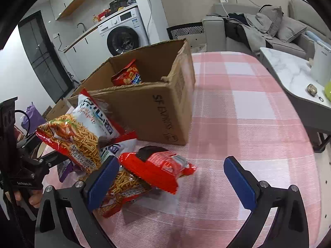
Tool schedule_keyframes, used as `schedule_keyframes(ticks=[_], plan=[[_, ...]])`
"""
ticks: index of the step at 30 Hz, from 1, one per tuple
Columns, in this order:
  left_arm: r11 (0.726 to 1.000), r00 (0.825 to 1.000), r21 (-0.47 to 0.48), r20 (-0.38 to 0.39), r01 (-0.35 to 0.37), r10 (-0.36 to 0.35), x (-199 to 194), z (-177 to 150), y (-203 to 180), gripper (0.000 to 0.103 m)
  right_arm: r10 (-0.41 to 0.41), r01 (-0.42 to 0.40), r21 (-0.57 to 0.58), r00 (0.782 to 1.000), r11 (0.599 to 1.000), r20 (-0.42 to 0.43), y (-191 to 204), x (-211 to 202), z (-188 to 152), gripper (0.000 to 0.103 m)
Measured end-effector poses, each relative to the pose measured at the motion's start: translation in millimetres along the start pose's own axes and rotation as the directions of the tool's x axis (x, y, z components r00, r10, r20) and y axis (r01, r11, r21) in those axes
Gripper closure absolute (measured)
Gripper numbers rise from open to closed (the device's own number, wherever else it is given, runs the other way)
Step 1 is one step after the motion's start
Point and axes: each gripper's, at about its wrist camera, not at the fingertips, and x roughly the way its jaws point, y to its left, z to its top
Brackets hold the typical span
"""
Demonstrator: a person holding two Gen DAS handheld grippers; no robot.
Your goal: Organize snacks
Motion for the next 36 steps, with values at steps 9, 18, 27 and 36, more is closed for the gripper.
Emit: schedule_keyframes(ticks=[9,18,27,36], plan=[[1.0,1.0,0.001,-0.014,-0.007,0.007,4.9,-0.7,0.4,0.001,-0.03,0.03,0.033,1.0,0.999,-0.006,-10.0,5.6,0.8,0.0],[1.0,1.0,0.001,-0.014,-0.011,0.011,7.7,-1.4,3.6,0.001,-0.074,0.076,0.11,0.997,0.991,-0.017,-38.0,3.8,3.0,0.0],[1.0,0.999,0.0,-0.032,-0.011,0.011,12.3,-4.3,6.4,0.001,-0.018,0.019,0.143,1.0,0.99,-0.007,-37.5,10.4,-1.1,0.001],[1.0,0.999,0.002,-0.041,-0.006,0.006,15.0,-6.0,6.2,0.001,0.07,-0.076,0.157,0.997,0.985,0.045,-30.2,13.3,-4.1,0.022]])
